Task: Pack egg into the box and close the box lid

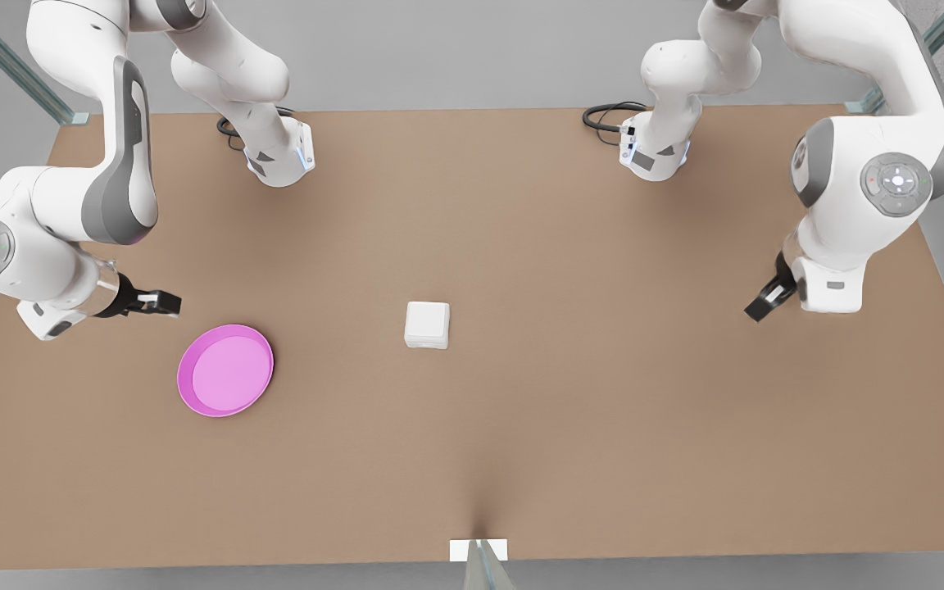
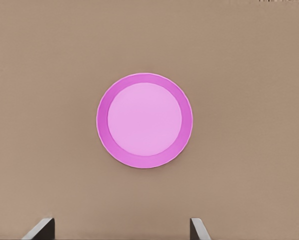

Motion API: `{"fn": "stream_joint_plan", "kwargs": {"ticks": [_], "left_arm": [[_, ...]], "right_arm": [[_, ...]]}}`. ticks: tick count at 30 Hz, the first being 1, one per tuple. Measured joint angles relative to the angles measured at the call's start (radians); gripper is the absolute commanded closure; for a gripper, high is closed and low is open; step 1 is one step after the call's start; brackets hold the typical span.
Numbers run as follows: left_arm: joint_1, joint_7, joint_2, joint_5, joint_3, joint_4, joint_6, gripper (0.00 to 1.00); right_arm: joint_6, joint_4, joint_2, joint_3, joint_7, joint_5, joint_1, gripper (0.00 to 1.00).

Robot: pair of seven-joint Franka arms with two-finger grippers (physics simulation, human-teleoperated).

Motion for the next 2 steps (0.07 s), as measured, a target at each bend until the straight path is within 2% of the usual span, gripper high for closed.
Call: {"fn": "stream_joint_plan", "kwargs": {"ticks": [2], "left_arm": [[-0.006, 0.071, -0.005, -0.056, 0.007, -0.007, -0.010, 0.00]], "right_arm": [[-0.001, 0.000, 0.000, 0.000, -0.015, 0.000, 0.000, 0.00]]}}
